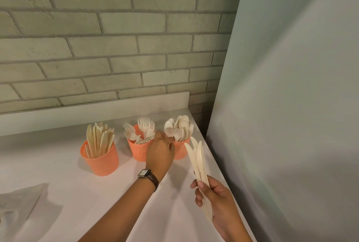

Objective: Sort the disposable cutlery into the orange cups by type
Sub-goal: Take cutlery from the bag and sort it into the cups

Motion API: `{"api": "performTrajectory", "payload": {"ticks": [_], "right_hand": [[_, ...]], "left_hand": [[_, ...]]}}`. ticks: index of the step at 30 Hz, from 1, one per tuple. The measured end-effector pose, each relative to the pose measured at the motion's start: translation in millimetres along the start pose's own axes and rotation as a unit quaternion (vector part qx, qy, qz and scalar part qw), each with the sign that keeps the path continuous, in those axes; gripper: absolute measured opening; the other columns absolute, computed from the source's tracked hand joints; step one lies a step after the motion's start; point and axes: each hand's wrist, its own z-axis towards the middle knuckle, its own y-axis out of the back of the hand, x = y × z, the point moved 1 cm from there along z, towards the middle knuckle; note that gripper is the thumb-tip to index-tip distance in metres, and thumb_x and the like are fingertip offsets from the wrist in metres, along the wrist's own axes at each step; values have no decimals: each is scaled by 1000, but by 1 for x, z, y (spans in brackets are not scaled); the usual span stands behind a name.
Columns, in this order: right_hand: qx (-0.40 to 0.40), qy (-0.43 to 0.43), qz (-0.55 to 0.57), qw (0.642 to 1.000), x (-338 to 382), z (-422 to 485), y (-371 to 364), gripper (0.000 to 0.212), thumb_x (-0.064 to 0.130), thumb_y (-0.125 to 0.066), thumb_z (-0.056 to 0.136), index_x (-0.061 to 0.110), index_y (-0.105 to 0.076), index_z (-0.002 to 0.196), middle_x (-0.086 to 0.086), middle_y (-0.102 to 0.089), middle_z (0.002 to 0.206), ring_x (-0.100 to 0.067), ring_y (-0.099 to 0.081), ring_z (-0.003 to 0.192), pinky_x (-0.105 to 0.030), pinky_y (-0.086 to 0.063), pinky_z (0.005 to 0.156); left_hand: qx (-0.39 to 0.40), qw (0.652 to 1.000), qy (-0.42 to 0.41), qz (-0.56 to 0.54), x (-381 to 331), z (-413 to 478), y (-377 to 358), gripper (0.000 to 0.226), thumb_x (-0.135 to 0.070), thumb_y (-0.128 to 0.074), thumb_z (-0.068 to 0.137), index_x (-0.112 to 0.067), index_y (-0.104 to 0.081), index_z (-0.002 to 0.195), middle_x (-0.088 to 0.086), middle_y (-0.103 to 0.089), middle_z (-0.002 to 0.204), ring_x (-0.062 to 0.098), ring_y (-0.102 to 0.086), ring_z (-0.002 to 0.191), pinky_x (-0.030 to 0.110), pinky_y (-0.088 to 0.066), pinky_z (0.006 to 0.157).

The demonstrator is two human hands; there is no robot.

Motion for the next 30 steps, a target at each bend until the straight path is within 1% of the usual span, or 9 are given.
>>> {"api": "performTrajectory", "payload": {"ticks": [3,5,7,10,14,17,22,26,30], "right_hand": [[12,-13,21,1000,0,-1,-3,18,3,-50,92,2,-67,99,-12,-62,74,-18,-49,56,-28,-42,47],[29,-24,19,999,0,-2,-7,18,9,-48,94,7,-62,104,-9,-57,70,-18,-48,51,-26,-38,41],[43,-29,0,999,0,-3,-14,16,14,-47,95,12,-59,105,-5,-52,66,-15,-37,41,-19,-26,39],[68,-29,-20,997,-3,-2,-28,14,15,-47,95,9,-60,99,-4,-50,65,-12,-27,39,-16,-20,41],[111,-45,9,993,-13,3,-49,23,14,-42,97,-1,-59,93,-11,-53,71,-14,-32,41,-21,-23,41],[155,-64,33,985,-23,11,-65,21,12,-48,93,-1,-62,102,-11,-55,73,-19,-46,54,-28,-35,52],[222,-47,-35,973,-36,25,-103,36,23,-51,76,13,-62,109,3,-60,72,-6,-55,74,-18,-40,67],[253,1,-72,965,-37,41,-148,12,17,-49,87,15,-52,99,8,-62,75,-4,-56,77,-19,-39,72],[221,108,-120,962,-19,64,-199,18,8,-44,96,15,-52,110,-1,-63,106,-2,-58,101,-8,-42,86]], "left_hand": [[-9,997,14,-75,6,-12,12,33,-9,-52,87,-12,-64,117,7,-49,120,20,-61,86,23,-45,81],[-10,992,33,-120,9,-30,21,34,-10,-55,87,-17,-62,119,0,-47,120,9,-58,72,21,-44,76],[-9,983,48,-177,14,-53,27,34,-11,-58,87,-27,-63,116,-8,-47,115,6,-55,67,20,-48,73],[-9,960,103,-261,21,-84,36,32,-10,-59,87,-37,-65,102,-15,-50,106,13,-57,68,36,-58,68],[-33,936,155,-313,35,-114,51,36,-4,-58,87,-39,-67,91,-13,-56,105,15,-56,66,25,-55,53],[-72,925,192,-320,51,-128,68,36,-3,-57,87,-37,-68,92,-12,-58,104,17,-56,70,21,-53,51],[-135,904,247,-323,81,-143,103,35,-2,-52,89,-34,-68,93,-7,-61,104,12,-57,69,19,-52,52],[-174,897,258,-314,106,-145,137,37,-3,-50,91,-37,-65,93,-8,-60,104,2,-56,64,17,-51,51],[-215,881,264,-328,134,-146,172,38,-1,-49,91,-35,-66,93,-8,-62,104,8,-55,64,17,-51,50]]}}
